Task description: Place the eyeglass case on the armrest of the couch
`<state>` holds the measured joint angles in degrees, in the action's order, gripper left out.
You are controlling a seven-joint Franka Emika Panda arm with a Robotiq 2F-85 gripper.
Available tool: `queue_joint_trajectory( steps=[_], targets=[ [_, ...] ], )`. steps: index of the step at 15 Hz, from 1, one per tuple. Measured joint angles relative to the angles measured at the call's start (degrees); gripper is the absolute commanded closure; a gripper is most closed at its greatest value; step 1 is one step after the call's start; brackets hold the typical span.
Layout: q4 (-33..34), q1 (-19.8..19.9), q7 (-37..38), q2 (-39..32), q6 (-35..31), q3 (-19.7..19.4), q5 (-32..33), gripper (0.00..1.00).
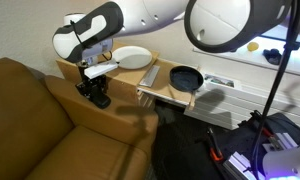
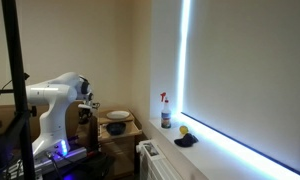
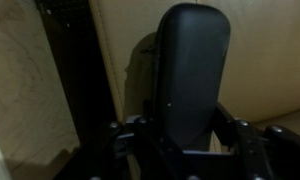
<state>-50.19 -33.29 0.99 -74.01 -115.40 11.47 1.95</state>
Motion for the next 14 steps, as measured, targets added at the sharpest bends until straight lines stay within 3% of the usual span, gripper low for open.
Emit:
queue_joint_trajectory(
  steps=[2,7,14],
  targets=[
    [0.0,0.0,0.0,0.0,0.0,0.0,-0.1,0.0],
    [0.3,0.3,-0.1,0.0,0.2,1.6,-2.2,0.0],
    [0.9,2.5,-0.9,1.4,1.1,7.2,-8.8,0.0]
  ],
)
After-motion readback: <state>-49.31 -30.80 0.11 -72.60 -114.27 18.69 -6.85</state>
